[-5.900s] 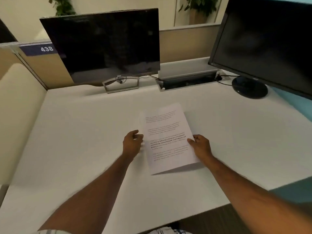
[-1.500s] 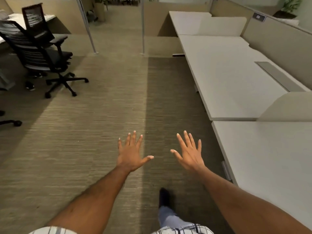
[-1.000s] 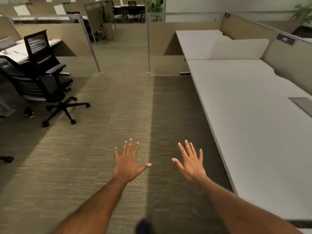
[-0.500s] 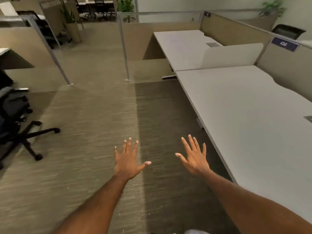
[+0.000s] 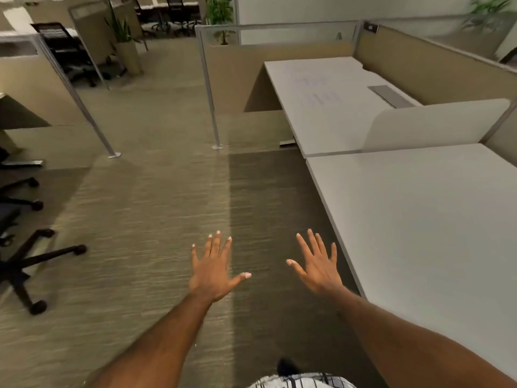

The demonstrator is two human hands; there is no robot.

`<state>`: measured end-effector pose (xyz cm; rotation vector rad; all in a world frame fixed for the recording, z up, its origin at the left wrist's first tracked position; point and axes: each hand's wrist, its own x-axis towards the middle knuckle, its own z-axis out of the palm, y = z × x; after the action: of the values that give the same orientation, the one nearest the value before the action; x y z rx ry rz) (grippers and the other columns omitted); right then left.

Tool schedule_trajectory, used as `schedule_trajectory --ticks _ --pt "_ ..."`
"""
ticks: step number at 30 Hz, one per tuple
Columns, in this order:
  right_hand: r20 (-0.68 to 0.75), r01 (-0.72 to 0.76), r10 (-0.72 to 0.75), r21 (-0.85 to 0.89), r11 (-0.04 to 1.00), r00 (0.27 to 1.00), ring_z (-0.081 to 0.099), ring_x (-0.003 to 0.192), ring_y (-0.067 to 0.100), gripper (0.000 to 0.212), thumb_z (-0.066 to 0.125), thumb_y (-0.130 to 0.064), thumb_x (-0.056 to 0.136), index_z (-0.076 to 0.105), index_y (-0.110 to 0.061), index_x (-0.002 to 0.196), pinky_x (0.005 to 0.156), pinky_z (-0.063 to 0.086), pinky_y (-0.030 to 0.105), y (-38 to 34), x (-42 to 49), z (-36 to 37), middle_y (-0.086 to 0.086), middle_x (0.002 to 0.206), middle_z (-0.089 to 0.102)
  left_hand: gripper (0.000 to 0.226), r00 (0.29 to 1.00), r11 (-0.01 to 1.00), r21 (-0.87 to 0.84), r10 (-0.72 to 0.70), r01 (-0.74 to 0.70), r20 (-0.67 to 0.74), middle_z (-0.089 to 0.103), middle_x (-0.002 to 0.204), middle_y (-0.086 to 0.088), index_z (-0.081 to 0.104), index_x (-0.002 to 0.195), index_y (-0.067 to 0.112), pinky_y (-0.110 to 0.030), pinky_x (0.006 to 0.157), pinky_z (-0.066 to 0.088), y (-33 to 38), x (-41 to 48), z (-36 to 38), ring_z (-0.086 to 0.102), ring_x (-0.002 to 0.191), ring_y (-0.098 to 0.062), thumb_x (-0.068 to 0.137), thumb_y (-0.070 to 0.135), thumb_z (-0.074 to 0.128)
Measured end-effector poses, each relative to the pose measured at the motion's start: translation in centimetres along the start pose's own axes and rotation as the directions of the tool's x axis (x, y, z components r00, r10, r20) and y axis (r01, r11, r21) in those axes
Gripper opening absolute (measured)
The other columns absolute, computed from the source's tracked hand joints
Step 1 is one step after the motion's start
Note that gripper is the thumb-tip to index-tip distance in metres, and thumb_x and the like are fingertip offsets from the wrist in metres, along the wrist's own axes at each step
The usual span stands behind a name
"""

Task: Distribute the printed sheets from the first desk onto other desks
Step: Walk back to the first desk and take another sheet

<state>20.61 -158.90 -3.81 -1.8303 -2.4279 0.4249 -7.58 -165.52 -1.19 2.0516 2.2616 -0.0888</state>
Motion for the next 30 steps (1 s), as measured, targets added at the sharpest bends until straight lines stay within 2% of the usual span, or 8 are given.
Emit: schedule_trajectory --ticks 4,9,13,16,21,30 --pt "-0.004 0.028 -0.028 0.004 1.0 1.0 -0.016 0.151 0.02 0.079 0.018 -0.076 0.09 -0.002 -0.036 0.155 0.117 -0.013 0.057 0.6 10.3 -3.1 0.0 0.165 -0.013 0.118 0.997 0.998 -0.021 -0.066 0.066 -0.034 -0.002 0.166 -0.007 0.005 0.157 0.026 -0.062 0.118 0.005 -0.3 9.0 -2.3 -0.003 0.153 -0.024 0.063 0.098 0.006" --pt "-0.026 0.037 -0.037 0.016 0.999 0.999 -0.016 0.151 0.02 0.081 0.015 -0.078 0.088 -0.001 -0.037 0.155 0.118 -0.01 0.057 1.0 21.2 -4.3 -0.001 0.165 -0.012 0.119 0.998 0.998 -0.031 -0.051 0.05 -0.038 -0.002 0.166 -0.007 0.007 0.157 0.025 -0.062 0.117 0.004 -1.0 19.9 -3.1 -0.002 0.153 -0.025 0.063 0.098 0.007" --pt "-0.039 0.009 -0.009 0.013 1.0 0.999 -0.016 0.151 0.02 0.082 0.009 -0.08 0.085 -0.003 -0.037 0.155 0.116 -0.014 0.056 1.5 30.0 -4.4 -0.002 0.165 -0.014 0.114 1.0 1.0 -0.018 0.009 -0.009 -0.019 -0.006 0.166 -0.008 0.002 0.157 0.026 -0.062 0.118 0.003 -1.7 30.3 -3.3 -0.006 0.153 -0.025 0.068 0.096 0.015" --pt "-0.053 -0.041 0.04 -0.013 0.999 0.998 -0.015 0.151 0.02 0.08 0.013 -0.077 0.088 -0.003 -0.036 0.155 0.114 -0.018 0.053 1.7 36.5 -5.0 -0.001 0.165 -0.014 0.112 0.998 0.999 -0.006 0.053 -0.053 -0.023 -0.008 0.166 -0.007 0.001 0.157 0.025 -0.062 0.118 0.003 -2.5 38.5 -3.9 -0.007 0.153 -0.025 0.071 0.094 0.018" --pt "-0.06 -0.128 0.127 -0.023 0.991 0.99 -0.011 0.152 0.019 0.077 0.018 -0.074 0.091 0.0 -0.036 0.156 0.118 -0.009 0.058 2.1 45.6 -6.9 -0.001 0.166 -0.009 0.112 0.988 0.989 -0.003 0.151 -0.151 -0.018 -0.008 0.166 -0.007 0.001 0.157 0.025 -0.062 0.118 0.003 -4.0 50.4 -5.5 -0.007 0.153 -0.025 0.071 0.094 0.02" --pt "-0.089 -0.227 0.226 -0.004 0.974 0.97 -0.02 0.149 0.018 0.079 0.005 -0.08 0.087 -0.009 -0.04 0.153 0.111 -0.025 0.052 4.9 62.5 -8.1 -0.003 0.164 -0.017 0.113 0.962 0.961 0.032 0.273 -0.274 0.021 -0.011 0.165 -0.006 -0.002 0.157 0.027 -0.062 0.118 0.0 -4.3 70.5 -7.8 -0.009 0.152 -0.024 0.068 0.096 0.013"
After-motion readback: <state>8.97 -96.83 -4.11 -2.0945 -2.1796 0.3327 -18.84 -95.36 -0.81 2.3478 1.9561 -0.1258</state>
